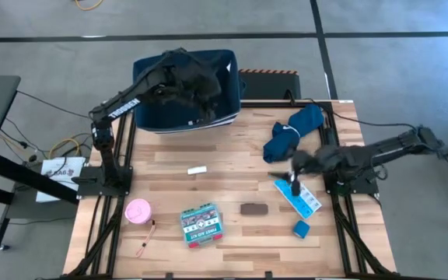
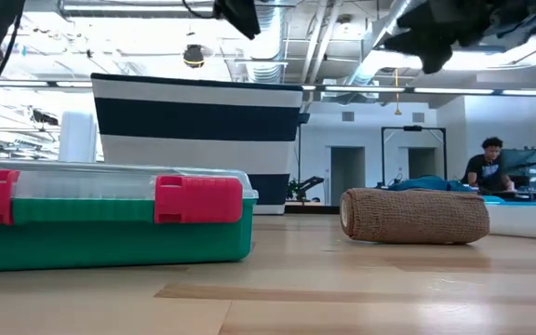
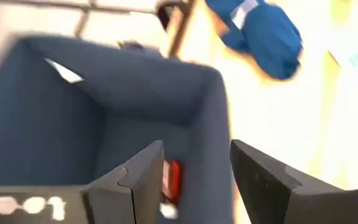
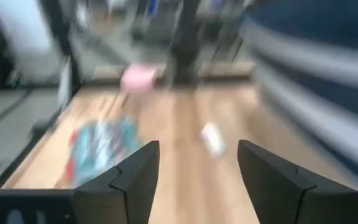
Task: Pick & place medical supplies in basket/bin
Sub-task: Put the rolled brown bandage into the blue bin
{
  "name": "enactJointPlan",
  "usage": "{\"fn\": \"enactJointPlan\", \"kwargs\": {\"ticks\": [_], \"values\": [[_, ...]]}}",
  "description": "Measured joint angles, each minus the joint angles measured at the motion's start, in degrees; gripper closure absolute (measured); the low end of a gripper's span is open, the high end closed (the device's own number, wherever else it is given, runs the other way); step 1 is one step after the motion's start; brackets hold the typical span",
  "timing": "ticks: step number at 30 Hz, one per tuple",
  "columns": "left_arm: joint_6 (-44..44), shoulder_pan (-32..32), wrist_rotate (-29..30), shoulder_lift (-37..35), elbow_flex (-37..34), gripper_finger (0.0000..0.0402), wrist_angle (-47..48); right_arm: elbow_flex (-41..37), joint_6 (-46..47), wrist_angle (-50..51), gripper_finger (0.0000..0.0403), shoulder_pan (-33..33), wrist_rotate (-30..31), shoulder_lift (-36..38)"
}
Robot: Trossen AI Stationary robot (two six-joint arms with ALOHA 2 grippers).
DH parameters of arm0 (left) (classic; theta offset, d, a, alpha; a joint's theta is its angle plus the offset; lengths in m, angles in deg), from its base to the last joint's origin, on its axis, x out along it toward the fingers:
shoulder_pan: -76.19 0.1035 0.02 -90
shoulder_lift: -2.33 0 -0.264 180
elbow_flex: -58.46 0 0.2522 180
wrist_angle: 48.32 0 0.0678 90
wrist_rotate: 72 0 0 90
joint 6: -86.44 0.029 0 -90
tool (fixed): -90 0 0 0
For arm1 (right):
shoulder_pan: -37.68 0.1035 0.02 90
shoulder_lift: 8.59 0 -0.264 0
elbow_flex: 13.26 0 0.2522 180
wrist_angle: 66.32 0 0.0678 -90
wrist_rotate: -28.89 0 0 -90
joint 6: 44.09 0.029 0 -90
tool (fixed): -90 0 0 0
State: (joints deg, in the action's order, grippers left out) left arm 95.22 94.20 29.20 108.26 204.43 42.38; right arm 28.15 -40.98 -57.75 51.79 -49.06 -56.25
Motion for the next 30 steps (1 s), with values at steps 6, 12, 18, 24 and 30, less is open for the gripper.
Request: {"fn": "enactJointPlan", "kwargs": {"ticks": [6, 12, 18, 24, 30], "values": [[-8.00, -5.74, 0.10, 0.02, -0.13, 0.0223, 8.51, 6.80, 3.53, 3.56, 0.0178, 8.59, 3.00, -17.35], [-16.06, -12.78, 5.23, 0.04, -0.22, 0.0223, 10.28, 10.85, 9.05, 3.49, 0.0177, 12.85, 3.33, -33.04], [-22.70, -22.28, 14.70, 0.04, -0.26, 0.0223, 12.34, 13.84, 11.92, 3.72, 0.0177, 14.01, 3.30, -43.75], [-27.69, -31.53, 20.70, 0.04, -0.28, 0.0223, 13.10, 16.32, 11.99, 5.85, 0.0177, 14.03, 5.08, -47.02], [-29.97, -39.44, 26.30, 0.04, -0.28, 0.0223, 13.12, 16.47, 14.54, 9.94, 0.0177, 13.51, 7.88, -47.43]]}}
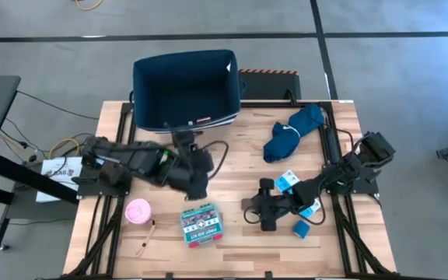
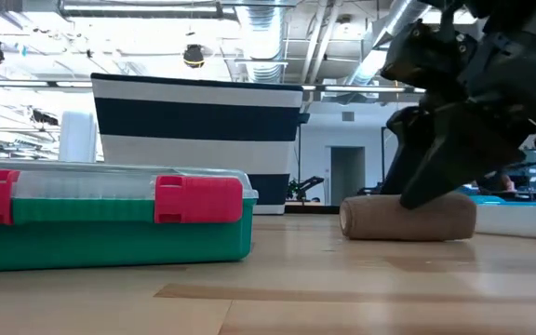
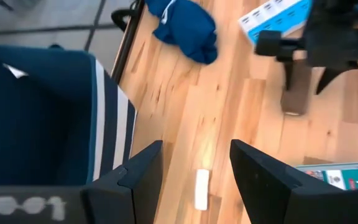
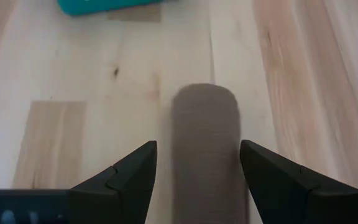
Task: Pick & place medical supplies in basket/bin
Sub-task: Put the rolled brown bandage into the blue bin
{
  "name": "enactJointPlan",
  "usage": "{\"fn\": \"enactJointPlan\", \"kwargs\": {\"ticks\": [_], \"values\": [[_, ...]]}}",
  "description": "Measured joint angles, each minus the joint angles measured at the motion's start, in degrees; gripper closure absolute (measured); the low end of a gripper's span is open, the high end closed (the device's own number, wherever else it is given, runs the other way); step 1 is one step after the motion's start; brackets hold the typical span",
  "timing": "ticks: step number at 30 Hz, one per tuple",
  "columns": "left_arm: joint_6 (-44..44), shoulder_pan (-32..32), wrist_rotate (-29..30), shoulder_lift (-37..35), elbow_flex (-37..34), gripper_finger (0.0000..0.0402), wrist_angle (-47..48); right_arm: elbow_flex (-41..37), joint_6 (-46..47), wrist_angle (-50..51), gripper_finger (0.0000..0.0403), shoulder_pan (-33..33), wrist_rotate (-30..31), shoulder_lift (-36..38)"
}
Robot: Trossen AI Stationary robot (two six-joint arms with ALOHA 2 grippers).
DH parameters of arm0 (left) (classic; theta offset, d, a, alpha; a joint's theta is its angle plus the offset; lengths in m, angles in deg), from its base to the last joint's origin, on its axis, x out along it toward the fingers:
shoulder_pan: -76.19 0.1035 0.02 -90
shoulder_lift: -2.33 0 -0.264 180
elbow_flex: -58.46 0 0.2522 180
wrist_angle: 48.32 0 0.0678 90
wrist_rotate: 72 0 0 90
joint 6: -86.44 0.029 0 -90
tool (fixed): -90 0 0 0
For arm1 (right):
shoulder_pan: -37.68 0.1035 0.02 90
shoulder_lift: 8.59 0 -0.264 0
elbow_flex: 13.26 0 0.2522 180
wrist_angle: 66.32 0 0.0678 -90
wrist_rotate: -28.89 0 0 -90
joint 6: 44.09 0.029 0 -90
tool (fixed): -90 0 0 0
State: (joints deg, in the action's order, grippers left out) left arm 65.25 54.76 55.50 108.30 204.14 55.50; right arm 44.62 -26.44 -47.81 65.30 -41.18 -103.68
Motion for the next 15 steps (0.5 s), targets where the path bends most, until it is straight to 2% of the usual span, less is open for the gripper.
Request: {"fn": "enactJointPlan", "kwargs": {"ticks": [5, 10, 15], "values": [[-2.32, -4.23, 2.72, 0.00, 0.00, 0.0223, -0.01, -0.05, 1.43, 3.10, 0.0177, -0.81, -0.21, -2.72], [-5.64, -7.41, 4.15, 0.02, 0.00, 0.0223, -0.04, 0.44, 1.68, 1.22, 0.0177, -1.77, 0.22, -6.81], [-11.14, -11.16, 5.47, 0.02, 0.00, 0.0223, -0.02, 0.29, -0.64, 1.15, 0.0185, -1.69, -1.38, -5.96]]}}
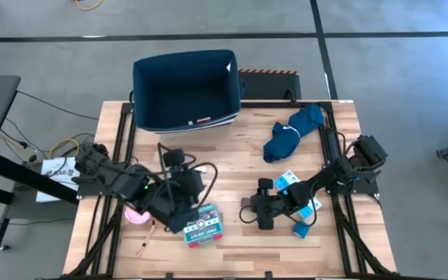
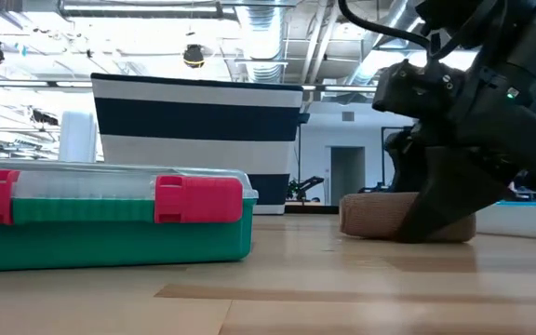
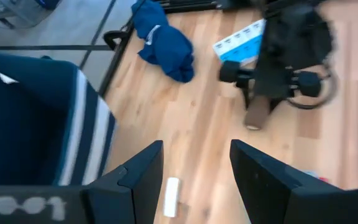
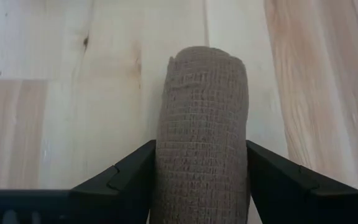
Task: Pick & place medical supplies in basket/bin
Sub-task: Put the rolled brown bandage into the blue bin
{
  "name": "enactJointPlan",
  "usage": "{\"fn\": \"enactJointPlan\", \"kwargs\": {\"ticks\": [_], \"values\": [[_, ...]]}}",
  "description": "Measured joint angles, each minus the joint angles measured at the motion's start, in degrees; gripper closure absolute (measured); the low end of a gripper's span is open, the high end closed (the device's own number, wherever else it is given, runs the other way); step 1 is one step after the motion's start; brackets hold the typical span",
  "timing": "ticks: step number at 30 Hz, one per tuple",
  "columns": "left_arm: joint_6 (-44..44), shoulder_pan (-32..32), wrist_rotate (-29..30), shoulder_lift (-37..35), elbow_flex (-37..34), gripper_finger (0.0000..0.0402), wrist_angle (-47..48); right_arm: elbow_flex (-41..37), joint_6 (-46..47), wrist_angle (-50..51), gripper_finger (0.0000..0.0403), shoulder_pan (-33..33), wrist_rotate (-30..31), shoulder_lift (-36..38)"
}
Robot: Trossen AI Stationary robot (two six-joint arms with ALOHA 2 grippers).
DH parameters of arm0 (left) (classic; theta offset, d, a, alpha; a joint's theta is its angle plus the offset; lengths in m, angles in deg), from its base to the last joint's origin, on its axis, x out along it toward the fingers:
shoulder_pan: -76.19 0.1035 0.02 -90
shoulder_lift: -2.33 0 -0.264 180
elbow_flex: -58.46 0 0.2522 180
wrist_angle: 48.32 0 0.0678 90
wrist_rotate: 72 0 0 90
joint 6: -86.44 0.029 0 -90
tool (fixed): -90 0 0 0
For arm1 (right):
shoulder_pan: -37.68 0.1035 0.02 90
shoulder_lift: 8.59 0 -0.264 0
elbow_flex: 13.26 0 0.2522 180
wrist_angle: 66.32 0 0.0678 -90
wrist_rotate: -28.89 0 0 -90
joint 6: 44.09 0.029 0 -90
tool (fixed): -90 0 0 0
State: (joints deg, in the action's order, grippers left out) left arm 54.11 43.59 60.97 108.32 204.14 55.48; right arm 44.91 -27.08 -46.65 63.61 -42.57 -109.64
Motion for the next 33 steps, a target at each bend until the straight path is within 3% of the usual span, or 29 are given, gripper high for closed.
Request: {"fn": "enactJointPlan", "kwargs": {"ticks": [4, 11, 16, 20, 25, 27, 33], "values": [[-5.72, -5.51, 3.68, -0.07, -3.11, 0.0223, -0.08, -0.37, -3.95, 1.08, 0.0219, 0.14, -0.52, 2.24], [-23.94, -15.44, 22.13, 0.04, -21.39, 0.0223, -0.15, -0.53, -11.35, 1.47, 0.0284, -2.30, -0.65, 6.70], [-44.54, -16.53, 24.29, 0.09, -35.63, 0.0223, 0.00, 0.12, -21.85, -3.03, 0.0279, -6.52, -0.64, 14.77], [-54.34, -15.12, 25.36, 0.08, -42.53, 0.0223, 0.01, 4.20, -35.72, -9.08, 0.0264, -12.60, -0.45, 22.90], [-55.06, -12.25, 25.22, 0.07, -44.85, 0.0223, 0.02, 10.65, -43.55, -26.50, 0.0264, -25.72, -0.49, 27.78], [-53.35, -11.08, 24.75, 0.07, -44.55, 0.0223, 0.01, 14.01, -43.77, -27.48, 0.0266, -31.82, -2.17, 27.44], [-46.34, -8.17, 24.58, -1.83, -43.89, 0.0223, -0.02, 28.14, -36.20, -25.66, 0.0266, -44.95, -21.54, 13.85]]}}
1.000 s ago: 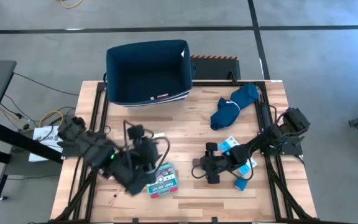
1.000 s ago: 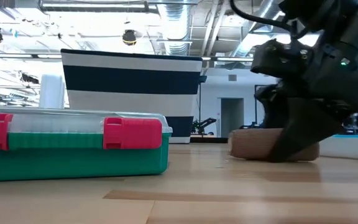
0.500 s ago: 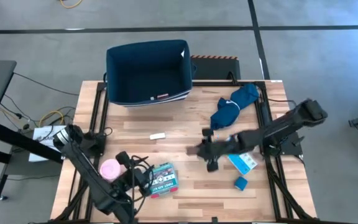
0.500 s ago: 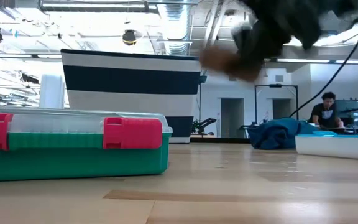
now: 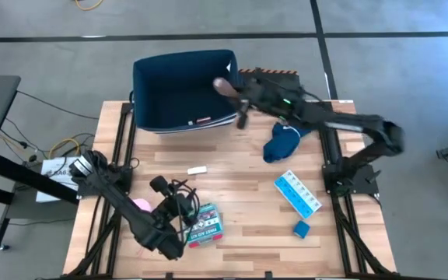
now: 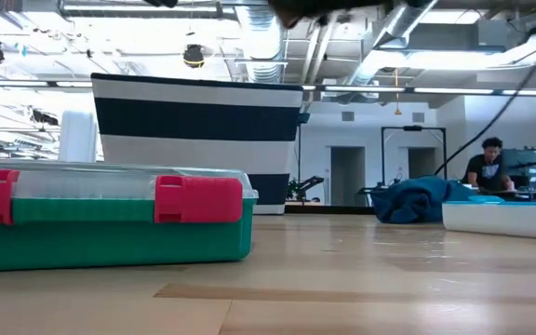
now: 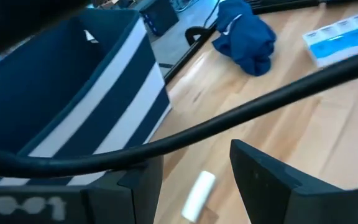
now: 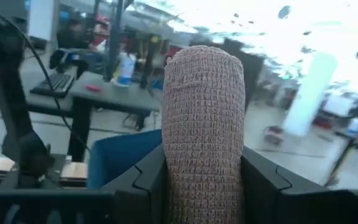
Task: Pick & place medical supplies in basket/bin
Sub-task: Put the rolled brown bandage into the blue bin, then put the rolled blue bandage into the blue bin
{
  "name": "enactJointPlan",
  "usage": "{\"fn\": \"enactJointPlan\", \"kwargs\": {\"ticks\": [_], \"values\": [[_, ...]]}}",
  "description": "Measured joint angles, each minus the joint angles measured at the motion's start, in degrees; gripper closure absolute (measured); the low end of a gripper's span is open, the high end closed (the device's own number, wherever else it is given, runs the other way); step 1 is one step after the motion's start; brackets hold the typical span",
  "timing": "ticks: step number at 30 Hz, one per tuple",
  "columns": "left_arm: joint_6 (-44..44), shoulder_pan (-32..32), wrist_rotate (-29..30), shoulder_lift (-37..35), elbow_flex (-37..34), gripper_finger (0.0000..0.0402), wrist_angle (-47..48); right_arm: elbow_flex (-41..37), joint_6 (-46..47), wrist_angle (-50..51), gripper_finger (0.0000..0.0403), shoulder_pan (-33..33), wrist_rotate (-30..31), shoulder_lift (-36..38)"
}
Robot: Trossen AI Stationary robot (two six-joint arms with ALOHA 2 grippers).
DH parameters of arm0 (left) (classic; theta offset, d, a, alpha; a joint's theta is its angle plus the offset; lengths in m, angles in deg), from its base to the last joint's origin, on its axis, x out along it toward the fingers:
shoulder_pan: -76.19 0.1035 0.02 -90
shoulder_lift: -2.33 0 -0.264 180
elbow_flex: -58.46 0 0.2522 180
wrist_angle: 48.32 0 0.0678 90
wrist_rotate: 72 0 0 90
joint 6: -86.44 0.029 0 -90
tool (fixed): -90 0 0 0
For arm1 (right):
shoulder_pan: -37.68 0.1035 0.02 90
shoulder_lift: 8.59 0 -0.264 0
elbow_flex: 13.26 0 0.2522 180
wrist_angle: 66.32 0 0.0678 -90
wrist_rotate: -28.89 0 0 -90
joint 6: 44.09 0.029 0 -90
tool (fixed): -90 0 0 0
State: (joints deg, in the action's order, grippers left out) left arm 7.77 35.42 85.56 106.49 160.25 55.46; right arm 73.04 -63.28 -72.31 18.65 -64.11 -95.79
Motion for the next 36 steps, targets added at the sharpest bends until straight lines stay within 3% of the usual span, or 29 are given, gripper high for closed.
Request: {"fn": "enactJointPlan", "kwargs": {"ticks": [3, 7, 12, 18, 28, 36], "values": [[-0.06, 1.63, -0.25, -1.71, 0.00, 0.0223, 0.00, 9.05, 0.10, 3.47, 0.0266, -2.89, 2.82, -10.44], [0.15, 3.19, -2.39, -3.36, 0.00, 0.0223, 0.02, 22.61, 0.17, 17.66, 0.0266, -5.36, 8.87, -22.85], [2.40, 4.15, -2.79, -3.57, 0.02, 0.0223, -0.02, 38.73, 1.19, 36.74, 0.0264, -6.53, 9.13, -35.52], [2.33, 4.89, -2.85, -3.57, 0.00, 0.0223, 0.00, 52.04, 1.13, 50.57, 0.0253, -6.24, 9.07, -47.09], [1.30, 4.83, -5.78, -3.48, -0.02, 0.0223, -0.02, 61.70, -0.80, 57.81, 0.0184, -4.75, 11.89, -51.78], [0.75, 4.81, -5.82, -3.48, -0.03, 0.0223, -0.02, 62.28, -3.49, 65.15, 0.0169, -1.56, 18.86, -43.36]]}}
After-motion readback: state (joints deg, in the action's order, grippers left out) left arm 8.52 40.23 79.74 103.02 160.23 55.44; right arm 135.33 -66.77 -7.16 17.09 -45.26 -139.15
